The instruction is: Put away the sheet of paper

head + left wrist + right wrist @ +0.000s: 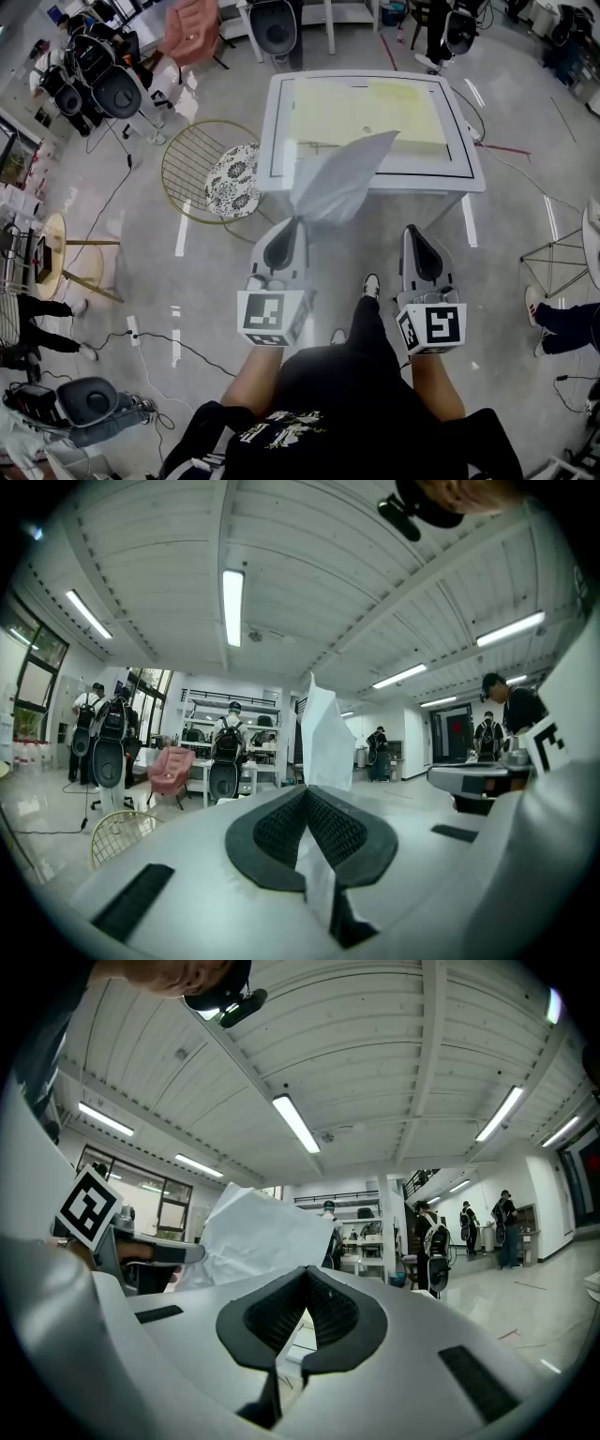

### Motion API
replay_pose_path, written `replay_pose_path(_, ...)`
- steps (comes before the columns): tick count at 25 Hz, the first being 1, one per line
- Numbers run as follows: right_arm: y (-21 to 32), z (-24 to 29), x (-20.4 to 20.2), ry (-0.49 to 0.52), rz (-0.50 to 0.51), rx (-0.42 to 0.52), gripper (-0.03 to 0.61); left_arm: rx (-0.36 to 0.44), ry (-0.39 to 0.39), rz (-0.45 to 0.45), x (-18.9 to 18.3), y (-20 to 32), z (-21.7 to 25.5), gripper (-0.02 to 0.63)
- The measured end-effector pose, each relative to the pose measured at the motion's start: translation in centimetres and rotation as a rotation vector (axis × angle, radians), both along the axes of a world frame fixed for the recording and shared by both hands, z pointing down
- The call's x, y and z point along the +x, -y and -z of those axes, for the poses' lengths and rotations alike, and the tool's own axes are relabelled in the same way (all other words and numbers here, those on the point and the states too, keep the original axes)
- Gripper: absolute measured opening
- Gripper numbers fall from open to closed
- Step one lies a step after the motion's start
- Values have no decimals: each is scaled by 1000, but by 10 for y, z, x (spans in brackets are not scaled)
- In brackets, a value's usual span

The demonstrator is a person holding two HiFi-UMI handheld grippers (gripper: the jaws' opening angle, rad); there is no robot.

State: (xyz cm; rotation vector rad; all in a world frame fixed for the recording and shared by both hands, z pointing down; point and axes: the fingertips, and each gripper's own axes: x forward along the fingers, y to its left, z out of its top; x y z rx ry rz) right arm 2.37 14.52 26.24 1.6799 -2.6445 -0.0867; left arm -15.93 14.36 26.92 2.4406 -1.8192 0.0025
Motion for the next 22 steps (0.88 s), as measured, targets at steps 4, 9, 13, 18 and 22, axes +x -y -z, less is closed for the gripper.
replay_pose_path(4,23,1,-2,-1,15,-7,-2,-7,1,11,0,20,-1,3)
replay_pose_path(9,61,-4,-4,-3,39,-25,0,-27,-1,33,-2,52,-5,2)
replay_pose_path(13,90,-3,-3,-1,63,-35,0,-36,4,49,2,76,-3,3)
replay_pose_path(18,121,-1,2,-2,84,-35,0,-37,14,69,7,104,1,2)
replay_pose_path(22,144,6,10,-8,89,-31,-1,-36,8,81,12,128,6,2)
